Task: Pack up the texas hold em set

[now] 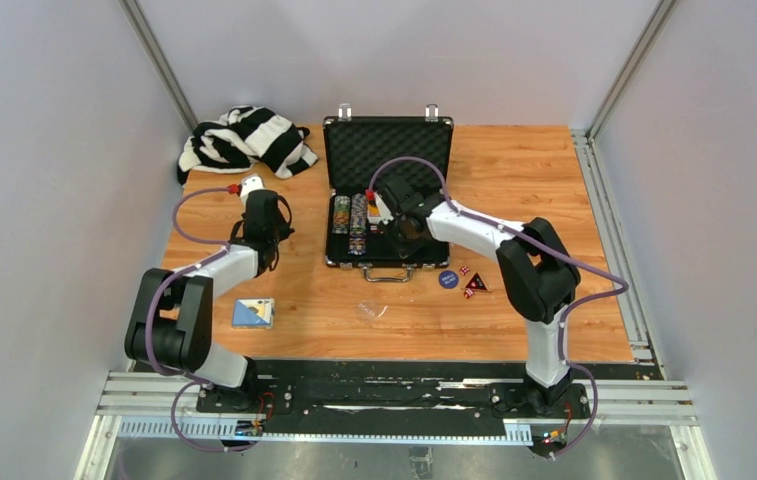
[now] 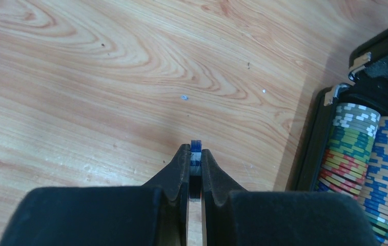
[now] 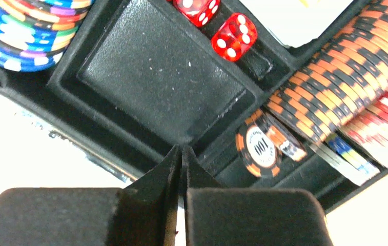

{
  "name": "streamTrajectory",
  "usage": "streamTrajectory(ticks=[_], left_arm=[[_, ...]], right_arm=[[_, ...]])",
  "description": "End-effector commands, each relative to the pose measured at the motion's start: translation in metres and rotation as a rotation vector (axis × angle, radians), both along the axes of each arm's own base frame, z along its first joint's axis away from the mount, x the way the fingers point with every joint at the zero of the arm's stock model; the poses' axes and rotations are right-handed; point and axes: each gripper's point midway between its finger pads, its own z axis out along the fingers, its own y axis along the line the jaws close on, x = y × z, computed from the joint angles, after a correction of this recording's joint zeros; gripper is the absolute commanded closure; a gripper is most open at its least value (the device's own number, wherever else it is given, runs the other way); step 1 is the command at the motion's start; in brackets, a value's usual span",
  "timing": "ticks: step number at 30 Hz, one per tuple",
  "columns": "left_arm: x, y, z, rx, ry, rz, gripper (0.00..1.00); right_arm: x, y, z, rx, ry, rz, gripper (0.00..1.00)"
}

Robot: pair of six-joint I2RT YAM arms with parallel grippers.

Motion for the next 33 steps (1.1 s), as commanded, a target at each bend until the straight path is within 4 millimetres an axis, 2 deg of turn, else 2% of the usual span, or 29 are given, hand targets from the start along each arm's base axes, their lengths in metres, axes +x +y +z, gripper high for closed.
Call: streamTrajectory(ticks=[1, 4, 7, 10, 14, 16, 20, 22, 24, 25, 26, 28, 33], left_arm=[[0.010, -0.015, 0.030, 0.014, -0.082, -0.091, 0.97], [0.010, -0.032, 0.040, 0.033, -0.105, -0.161, 0.96], [0.008, -0.060, 0.050, 0.076, -0.133, -0.330, 0.96], [0.004, -0.096, 0.058, 0.151, -0.187, -0.641, 0.96], [-0.022, -0.148, 0.065, 0.299, -0.338, -1.180, 0.95], [-0.029, -0.162, 0.069, 0.318, -0.400, -1.308, 0.96], [-0.036, -0.177, 0.075, 0.320, -0.484, -1.484, 1.00], [-0.045, -0.181, 0.072, 0.351, -0.476, -1.612, 1.00], [-0.057, -0.180, 0.066, 0.368, -0.420, -1.744, 1.00], [-0.074, -0.176, 0.055, 0.328, -0.327, -1.824, 1.00], [-0.081, -0.173, 0.047, 0.324, -0.279, -1.894, 1.00], [-0.081, -0.169, 0.043, 0.355, -0.245, -1.987, 1.00], [-0.082, -0.168, 0.030, 0.372, -0.231, -2.051, 1.00]], right_arm=[[-0.013, -0.009, 0.039, -0.029, 0.006, 0.010, 0.94], [-0.004, 0.000, 0.063, 0.026, -0.056, 0.014, 0.92], [-0.001, 0.002, 0.077, 0.065, -0.101, 0.015, 0.89], [-0.002, 0.001, 0.082, 0.090, -0.135, 0.013, 0.89], [-0.006, -0.005, 0.079, 0.091, -0.143, 0.007, 0.89], [-0.008, -0.007, 0.077, 0.094, -0.143, 0.003, 0.89], [-0.013, -0.014, 0.072, 0.081, -0.140, -0.009, 0.89], [-0.016, -0.019, 0.069, 0.068, -0.144, -0.016, 0.89], [-0.018, -0.024, 0.066, 0.057, -0.144, -0.022, 0.89], [-0.019, -0.027, 0.063, 0.051, -0.141, -0.025, 0.89], [-0.019, -0.027, 0.061, 0.049, -0.139, -0.025, 0.89], [-0.019, -0.030, 0.056, 0.040, -0.133, -0.030, 0.89], [-0.016, -0.033, 0.050, 0.030, -0.123, -0.041, 0.89]])
